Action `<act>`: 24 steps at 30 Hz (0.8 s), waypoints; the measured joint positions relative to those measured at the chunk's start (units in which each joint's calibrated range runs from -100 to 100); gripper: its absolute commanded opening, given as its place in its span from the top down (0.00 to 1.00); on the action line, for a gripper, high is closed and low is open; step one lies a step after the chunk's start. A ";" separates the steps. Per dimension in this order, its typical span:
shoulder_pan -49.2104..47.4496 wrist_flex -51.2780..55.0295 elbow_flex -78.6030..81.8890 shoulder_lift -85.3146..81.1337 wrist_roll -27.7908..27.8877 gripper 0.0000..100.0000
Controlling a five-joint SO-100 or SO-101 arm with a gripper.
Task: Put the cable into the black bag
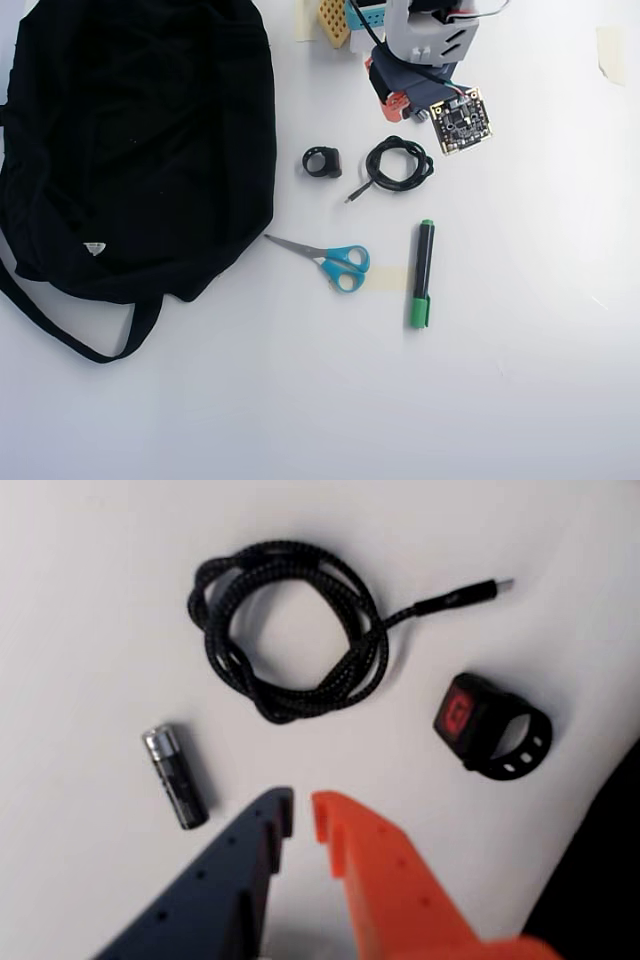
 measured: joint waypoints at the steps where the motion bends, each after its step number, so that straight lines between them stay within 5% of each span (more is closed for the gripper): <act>1: 0.00 -0.26 0.16 0.00 0.34 0.86; 10: -0.07 -6.61 6.84 0.00 3.32 0.63; 24: 0.00 -21.21 16.67 0.08 3.76 0.62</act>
